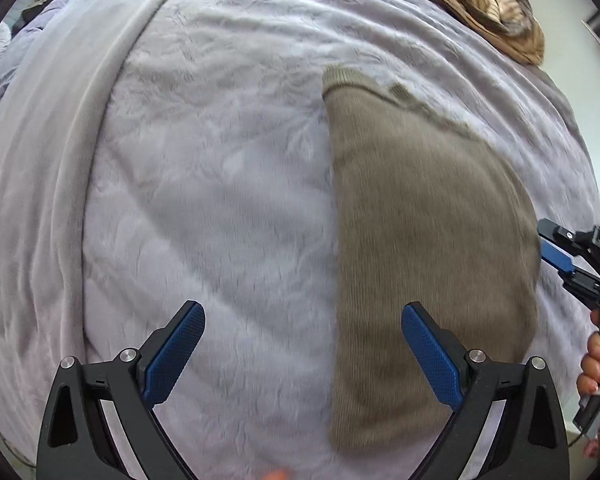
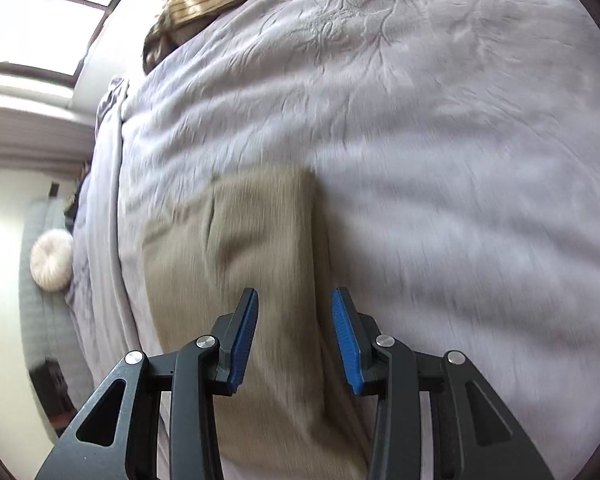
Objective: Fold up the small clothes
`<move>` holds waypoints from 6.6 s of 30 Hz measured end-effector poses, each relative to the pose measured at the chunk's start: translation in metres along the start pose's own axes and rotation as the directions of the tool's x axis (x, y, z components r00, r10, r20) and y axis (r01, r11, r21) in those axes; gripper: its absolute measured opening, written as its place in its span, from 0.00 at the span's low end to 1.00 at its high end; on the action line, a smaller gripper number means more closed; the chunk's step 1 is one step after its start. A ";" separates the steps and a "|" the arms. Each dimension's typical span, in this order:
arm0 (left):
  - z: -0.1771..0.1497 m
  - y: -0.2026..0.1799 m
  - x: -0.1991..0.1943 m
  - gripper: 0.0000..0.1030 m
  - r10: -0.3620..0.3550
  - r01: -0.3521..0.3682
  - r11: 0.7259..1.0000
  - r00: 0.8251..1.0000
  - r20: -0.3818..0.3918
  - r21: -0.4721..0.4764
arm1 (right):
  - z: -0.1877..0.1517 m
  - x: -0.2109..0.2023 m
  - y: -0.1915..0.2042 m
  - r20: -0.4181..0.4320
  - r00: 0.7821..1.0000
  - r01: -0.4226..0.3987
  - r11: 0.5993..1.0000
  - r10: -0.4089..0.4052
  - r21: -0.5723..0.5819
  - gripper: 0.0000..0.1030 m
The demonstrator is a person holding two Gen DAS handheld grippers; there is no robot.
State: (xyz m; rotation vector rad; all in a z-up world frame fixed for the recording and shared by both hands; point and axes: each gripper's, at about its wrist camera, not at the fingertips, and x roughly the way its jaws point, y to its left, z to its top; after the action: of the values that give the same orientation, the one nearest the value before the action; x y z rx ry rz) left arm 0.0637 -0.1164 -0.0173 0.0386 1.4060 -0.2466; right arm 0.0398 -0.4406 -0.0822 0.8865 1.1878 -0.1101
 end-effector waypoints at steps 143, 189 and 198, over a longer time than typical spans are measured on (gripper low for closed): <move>-0.078 0.047 0.014 0.53 -0.087 0.083 0.983 0.996 0.014 0.165 | -0.070 0.167 0.173 -0.206 0.968 0.023 0.868 -0.143 -0.497 0.29; -0.147 0.068 0.005 0.54 -0.023 0.036 0.993 0.994 -0.111 0.115 | -0.197 0.107 0.171 -0.198 0.907 0.168 0.751 -0.371 -0.639 0.10; -0.181 0.084 0.021 0.73 -0.041 0.063 0.991 0.983 -0.176 0.122 | -0.210 0.099 0.138 -0.332 0.888 0.097 0.835 -0.319 -0.541 0.19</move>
State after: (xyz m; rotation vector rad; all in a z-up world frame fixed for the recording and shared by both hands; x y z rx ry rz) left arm -0.0927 -0.0060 -0.0781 0.1312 1.5644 -0.3839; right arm -0.0084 -0.1760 -0.1094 0.2980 1.6134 0.2219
